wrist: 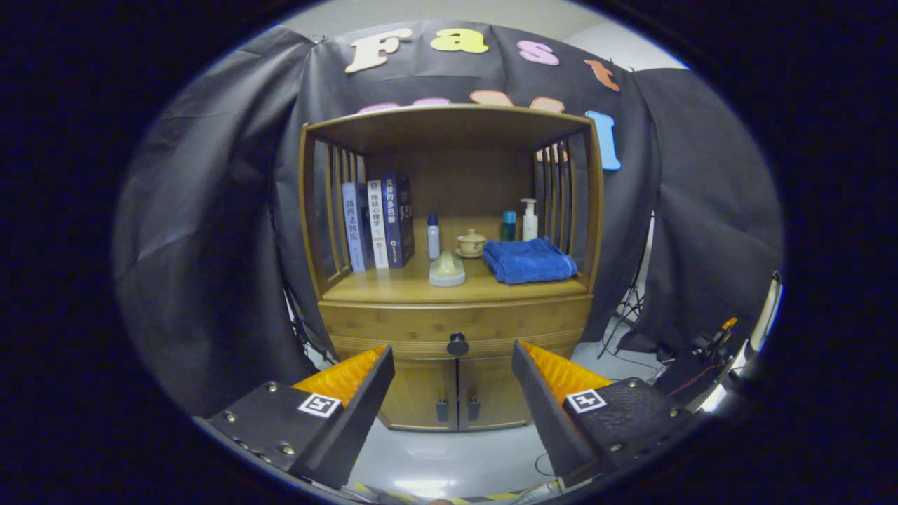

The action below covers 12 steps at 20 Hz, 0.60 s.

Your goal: Pull open the drawer, take out the items inside it, and place them on the countertop above the cabinet.

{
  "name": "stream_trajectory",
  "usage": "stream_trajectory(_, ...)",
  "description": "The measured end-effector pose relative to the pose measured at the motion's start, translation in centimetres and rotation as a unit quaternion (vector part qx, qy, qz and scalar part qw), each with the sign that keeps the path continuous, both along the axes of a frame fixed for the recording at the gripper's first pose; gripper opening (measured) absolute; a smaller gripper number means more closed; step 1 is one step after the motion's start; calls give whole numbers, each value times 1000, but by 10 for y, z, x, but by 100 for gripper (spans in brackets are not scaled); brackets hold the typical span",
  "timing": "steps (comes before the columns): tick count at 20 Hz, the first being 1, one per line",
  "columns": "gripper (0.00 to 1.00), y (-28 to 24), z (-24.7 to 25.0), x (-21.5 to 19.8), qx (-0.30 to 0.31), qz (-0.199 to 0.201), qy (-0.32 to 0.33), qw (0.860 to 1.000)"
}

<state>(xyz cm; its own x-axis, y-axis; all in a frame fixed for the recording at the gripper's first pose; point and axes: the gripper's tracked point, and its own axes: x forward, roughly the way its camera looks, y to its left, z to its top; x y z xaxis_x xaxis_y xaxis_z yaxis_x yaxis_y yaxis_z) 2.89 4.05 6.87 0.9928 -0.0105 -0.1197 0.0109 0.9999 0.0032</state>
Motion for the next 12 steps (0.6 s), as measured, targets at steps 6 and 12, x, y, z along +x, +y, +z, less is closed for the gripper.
stream_trajectory(6,100,-3,59,-29,2,-6,-50,999)
stream_trajectory(12,100,-8,93,-44,-20,-7,-92,995)
